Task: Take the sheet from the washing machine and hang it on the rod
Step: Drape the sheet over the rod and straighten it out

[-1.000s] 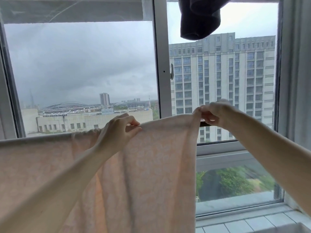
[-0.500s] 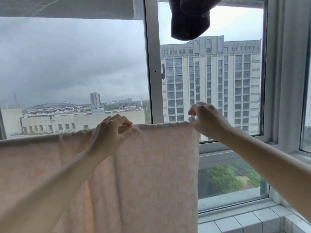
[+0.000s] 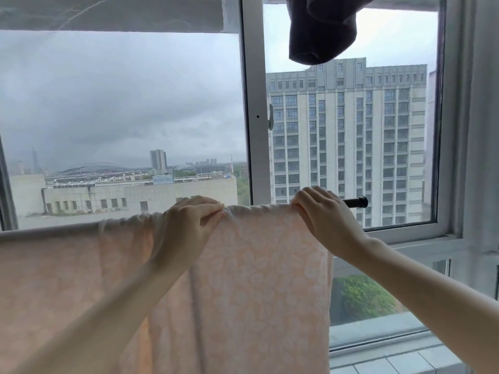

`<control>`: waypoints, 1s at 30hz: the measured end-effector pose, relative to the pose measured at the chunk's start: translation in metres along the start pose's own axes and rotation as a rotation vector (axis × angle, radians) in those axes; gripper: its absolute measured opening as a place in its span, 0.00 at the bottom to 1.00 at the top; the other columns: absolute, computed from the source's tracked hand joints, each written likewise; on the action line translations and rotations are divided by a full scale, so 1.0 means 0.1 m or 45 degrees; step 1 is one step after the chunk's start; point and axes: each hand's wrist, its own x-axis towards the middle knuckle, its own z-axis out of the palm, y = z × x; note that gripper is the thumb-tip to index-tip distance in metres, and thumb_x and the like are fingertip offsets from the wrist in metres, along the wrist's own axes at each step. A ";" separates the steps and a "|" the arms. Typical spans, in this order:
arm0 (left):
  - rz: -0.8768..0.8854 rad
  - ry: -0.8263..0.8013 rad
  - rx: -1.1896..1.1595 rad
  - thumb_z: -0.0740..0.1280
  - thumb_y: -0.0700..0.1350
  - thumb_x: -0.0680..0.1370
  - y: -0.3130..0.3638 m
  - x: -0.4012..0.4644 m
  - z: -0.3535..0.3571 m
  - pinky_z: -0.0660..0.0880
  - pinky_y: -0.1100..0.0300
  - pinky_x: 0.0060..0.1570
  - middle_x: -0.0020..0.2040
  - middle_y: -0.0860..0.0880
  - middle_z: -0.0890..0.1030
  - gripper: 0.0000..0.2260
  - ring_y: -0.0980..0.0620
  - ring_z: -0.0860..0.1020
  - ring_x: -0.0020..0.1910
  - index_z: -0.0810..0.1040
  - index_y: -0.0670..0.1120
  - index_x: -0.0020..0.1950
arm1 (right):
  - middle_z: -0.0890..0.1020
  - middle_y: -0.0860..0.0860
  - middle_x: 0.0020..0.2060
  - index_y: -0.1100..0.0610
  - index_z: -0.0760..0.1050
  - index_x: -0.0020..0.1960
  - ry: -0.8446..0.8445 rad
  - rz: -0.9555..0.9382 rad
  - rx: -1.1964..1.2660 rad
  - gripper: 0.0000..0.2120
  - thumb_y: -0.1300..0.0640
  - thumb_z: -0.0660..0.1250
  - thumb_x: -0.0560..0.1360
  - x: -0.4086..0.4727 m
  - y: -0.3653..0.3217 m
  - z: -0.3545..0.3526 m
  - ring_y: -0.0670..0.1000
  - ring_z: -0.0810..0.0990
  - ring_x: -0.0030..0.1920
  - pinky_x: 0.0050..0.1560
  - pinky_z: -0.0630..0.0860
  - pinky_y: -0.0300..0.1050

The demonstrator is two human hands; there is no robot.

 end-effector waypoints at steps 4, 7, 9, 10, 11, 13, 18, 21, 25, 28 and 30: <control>0.042 0.034 0.055 0.73 0.45 0.73 0.06 0.03 0.11 0.78 0.51 0.46 0.43 0.56 0.84 0.03 0.54 0.80 0.44 0.85 0.48 0.45 | 0.78 0.49 0.39 0.57 0.73 0.46 0.024 0.001 -0.049 0.06 0.57 0.60 0.80 -0.04 0.12 0.01 0.51 0.76 0.37 0.40 0.75 0.51; 0.060 0.025 0.080 0.73 0.43 0.74 0.19 0.08 0.20 0.78 0.50 0.45 0.43 0.56 0.83 0.02 0.52 0.80 0.43 0.84 0.48 0.45 | 0.79 0.49 0.40 0.57 0.72 0.46 0.057 0.027 -0.052 0.05 0.58 0.61 0.80 -0.10 0.26 -0.01 0.52 0.77 0.37 0.40 0.75 0.50; 0.070 0.004 0.112 0.72 0.42 0.75 0.32 0.12 0.28 0.78 0.51 0.45 0.44 0.56 0.83 0.02 0.52 0.80 0.42 0.84 0.48 0.45 | 0.79 0.50 0.39 0.57 0.72 0.46 0.078 0.048 -0.042 0.04 0.60 0.62 0.80 -0.14 0.39 -0.05 0.52 0.77 0.37 0.39 0.75 0.49; 0.073 -0.005 0.136 0.71 0.43 0.75 0.40 0.13 0.33 0.77 0.53 0.44 0.44 0.56 0.83 0.02 0.52 0.81 0.42 0.83 0.49 0.46 | 0.78 0.50 0.39 0.57 0.71 0.45 0.085 0.052 -0.038 0.04 0.60 0.63 0.79 -0.17 0.47 -0.07 0.53 0.77 0.36 0.39 0.75 0.49; 0.079 -0.012 0.155 0.71 0.43 0.76 0.47 0.15 0.39 0.77 0.54 0.44 0.45 0.56 0.83 0.02 0.51 0.81 0.41 0.83 0.49 0.46 | 0.78 0.50 0.38 0.57 0.71 0.45 0.088 0.056 -0.037 0.04 0.60 0.63 0.79 -0.20 0.55 -0.09 0.52 0.77 0.36 0.39 0.75 0.48; 0.093 -0.030 0.159 0.69 0.44 0.77 0.61 0.20 0.53 0.77 0.54 0.43 0.45 0.56 0.82 0.02 0.51 0.81 0.42 0.82 0.49 0.47 | 0.79 0.50 0.38 0.57 0.72 0.45 0.088 0.065 -0.038 0.04 0.60 0.63 0.79 -0.27 0.74 -0.14 0.52 0.78 0.36 0.39 0.75 0.48; 0.105 -0.040 0.169 0.68 0.44 0.78 0.91 0.29 0.84 0.74 0.60 0.39 0.44 0.56 0.82 0.03 0.53 0.80 0.40 0.81 0.48 0.48 | 0.79 0.50 0.38 0.58 0.72 0.45 0.088 0.078 -0.022 0.04 0.60 0.63 0.79 -0.42 1.11 -0.24 0.53 0.78 0.35 0.37 0.75 0.48; 0.072 -0.035 0.171 0.67 0.44 0.78 1.00 0.31 0.94 0.74 0.59 0.39 0.44 0.55 0.82 0.03 0.53 0.80 0.40 0.80 0.48 0.48 | 0.79 0.51 0.39 0.58 0.72 0.45 0.095 0.068 0.004 0.04 0.60 0.63 0.79 -0.46 1.23 -0.27 0.53 0.77 0.35 0.36 0.74 0.46; 0.053 -0.020 0.187 0.67 0.43 0.78 1.09 0.31 0.97 0.71 0.60 0.39 0.44 0.54 0.82 0.03 0.52 0.80 0.40 0.80 0.47 0.47 | 0.81 0.51 0.40 0.58 0.73 0.46 0.116 0.050 -0.037 0.06 0.57 0.61 0.80 -0.42 1.34 -0.32 0.53 0.77 0.38 0.41 0.75 0.49; 0.034 -0.035 0.197 0.67 0.44 0.78 1.12 0.31 0.96 0.73 0.59 0.39 0.44 0.54 0.81 0.02 0.52 0.80 0.39 0.79 0.47 0.47 | 0.81 0.51 0.40 0.57 0.74 0.46 0.105 0.069 -0.013 0.07 0.56 0.61 0.80 -0.39 1.36 -0.32 0.53 0.77 0.39 0.42 0.73 0.47; 0.012 -0.059 0.189 0.66 0.44 0.79 1.10 0.30 0.95 0.75 0.56 0.39 0.43 0.54 0.80 0.02 0.51 0.79 0.39 0.78 0.48 0.47 | 0.82 0.50 0.40 0.56 0.74 0.46 0.070 0.125 0.069 0.06 0.56 0.61 0.79 -0.38 1.33 -0.30 0.52 0.77 0.40 0.41 0.73 0.46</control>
